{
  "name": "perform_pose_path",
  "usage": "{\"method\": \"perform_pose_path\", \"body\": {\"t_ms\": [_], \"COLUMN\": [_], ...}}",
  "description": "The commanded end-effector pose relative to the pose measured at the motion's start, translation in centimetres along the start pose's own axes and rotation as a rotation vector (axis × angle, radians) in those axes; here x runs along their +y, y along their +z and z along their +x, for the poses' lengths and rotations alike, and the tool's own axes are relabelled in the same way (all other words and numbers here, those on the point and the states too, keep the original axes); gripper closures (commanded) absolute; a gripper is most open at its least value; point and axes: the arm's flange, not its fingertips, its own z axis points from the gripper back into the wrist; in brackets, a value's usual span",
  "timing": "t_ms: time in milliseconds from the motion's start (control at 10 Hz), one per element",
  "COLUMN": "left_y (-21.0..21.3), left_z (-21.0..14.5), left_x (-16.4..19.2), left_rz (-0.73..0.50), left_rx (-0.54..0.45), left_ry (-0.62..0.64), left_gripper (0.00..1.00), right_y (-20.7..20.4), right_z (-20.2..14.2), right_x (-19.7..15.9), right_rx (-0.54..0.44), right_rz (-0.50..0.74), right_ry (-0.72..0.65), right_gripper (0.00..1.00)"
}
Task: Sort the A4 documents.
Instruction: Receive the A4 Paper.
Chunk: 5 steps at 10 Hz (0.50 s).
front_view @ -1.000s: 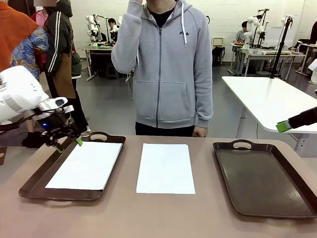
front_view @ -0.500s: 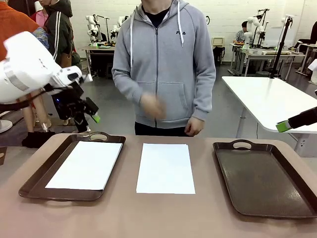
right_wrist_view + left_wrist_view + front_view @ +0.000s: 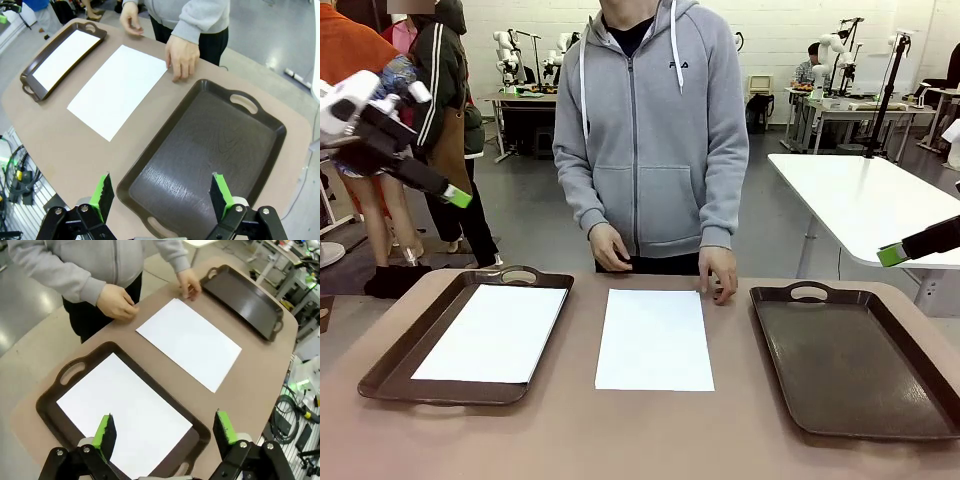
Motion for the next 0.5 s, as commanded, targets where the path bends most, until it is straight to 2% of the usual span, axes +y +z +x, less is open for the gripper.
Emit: {"method": "perform_pose_path", "body": {"t_ms": [0, 200, 400], "left_y": [0.9, 1.4, 1.6], "left_z": [-0.8, -1.4, -1.9], "left_x": [-0.8, -1.9, -2.5], "left_rz": [0.044, 0.083, 0.084], "left_rx": [-0.006, -0.027, -0.04], "left_ry": [-0.003, 0.075, 0.082], "left_gripper": [0.0, 0.0, 0.0], "right_y": [-0.2, -0.2, -0.2], "right_z": [-0.1, -0.1, -0.1], "right_x": [-0.1, -0.1, -0.1], "right_rx": [-0.004, -0.004, -0.004], "right_rz": [0.02, 0.02, 0.02], "right_ry": [-0.004, -0.004, -0.004], "right_gripper": [0.0, 0.0, 0.0]}}
